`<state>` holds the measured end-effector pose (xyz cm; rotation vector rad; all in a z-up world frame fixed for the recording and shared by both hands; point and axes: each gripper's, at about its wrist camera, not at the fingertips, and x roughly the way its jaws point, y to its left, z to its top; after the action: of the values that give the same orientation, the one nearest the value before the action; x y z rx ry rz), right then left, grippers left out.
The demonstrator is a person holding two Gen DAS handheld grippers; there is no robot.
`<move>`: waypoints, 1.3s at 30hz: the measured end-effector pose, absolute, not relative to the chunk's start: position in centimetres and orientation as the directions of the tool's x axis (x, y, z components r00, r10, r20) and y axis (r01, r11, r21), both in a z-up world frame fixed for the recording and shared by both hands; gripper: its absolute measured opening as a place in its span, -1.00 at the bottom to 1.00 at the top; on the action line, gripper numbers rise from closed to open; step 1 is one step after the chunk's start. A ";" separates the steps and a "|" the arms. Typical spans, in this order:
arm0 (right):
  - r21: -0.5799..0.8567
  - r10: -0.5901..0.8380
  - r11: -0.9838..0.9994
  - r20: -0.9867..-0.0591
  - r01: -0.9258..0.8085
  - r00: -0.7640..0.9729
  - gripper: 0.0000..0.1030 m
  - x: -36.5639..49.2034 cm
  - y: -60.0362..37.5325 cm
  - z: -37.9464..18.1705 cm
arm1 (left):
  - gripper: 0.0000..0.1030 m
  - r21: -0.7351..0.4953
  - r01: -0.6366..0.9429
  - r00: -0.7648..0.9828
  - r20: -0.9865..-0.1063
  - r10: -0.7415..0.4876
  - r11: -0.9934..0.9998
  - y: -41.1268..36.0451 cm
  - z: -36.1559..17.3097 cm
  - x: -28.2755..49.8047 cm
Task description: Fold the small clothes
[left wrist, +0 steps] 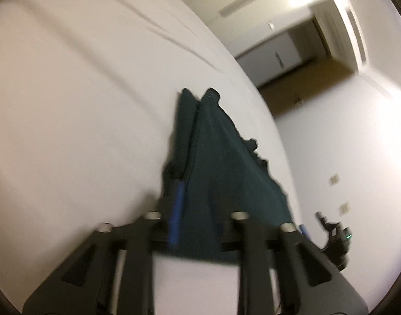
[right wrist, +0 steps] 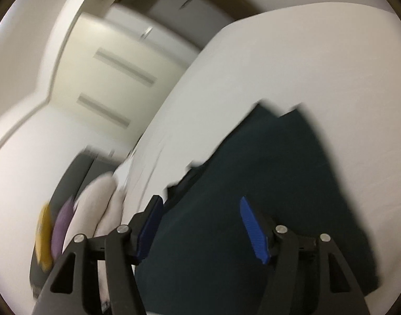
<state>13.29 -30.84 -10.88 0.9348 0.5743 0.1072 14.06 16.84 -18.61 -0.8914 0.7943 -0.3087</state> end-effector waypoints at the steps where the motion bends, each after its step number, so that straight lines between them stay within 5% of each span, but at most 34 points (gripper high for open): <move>1: 0.784 0.364 0.609 -0.412 0.121 0.835 0.26 13.8 -29.7 -10.6 | 0.46 -0.803 -0.095 0.698 -0.476 -0.536 0.589 17.0 -18.7 13.1; 2: 0.786 0.383 0.609 -0.408 0.105 0.829 0.26 14.2 -29.0 -10.6 | 0.65 -0.810 -0.109 0.719 -0.465 -0.517 0.577 17.3 -18.8 12.3; 11: 0.802 0.463 0.594 -0.412 0.071 0.785 0.26 15.0 -25.4 -12.1 | 0.65 -0.890 -0.130 0.717 -0.388 -0.579 0.436 15.6 -19.4 8.2; 23: 0.799 0.553 0.601 -0.421 0.005 0.719 0.24 18.3 -21.8 -12.1 | 0.65 -0.900 -0.186 0.728 -0.396 -0.559 0.395 10.4 -19.9 9.9; 31: 0.779 0.619 0.626 -0.474 -0.028 0.626 0.22 22.4 -17.8 -12.5 | -0.36 -0.937 -0.186 0.679 -0.341 -0.650 0.297 11.4 -22.3 15.2; 39: 0.740 0.608 0.672 -0.574 0.029 0.549 -0.22 24.2 -15.9 -16.1 | -0.48 -0.941 -0.153 0.711 -0.317 -0.627 0.301 12.3 -22.4 13.1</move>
<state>24.23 -15.87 -16.11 0.7766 0.9421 0.3865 13.15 12.29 -22.41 -1.2517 0.7563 -0.3575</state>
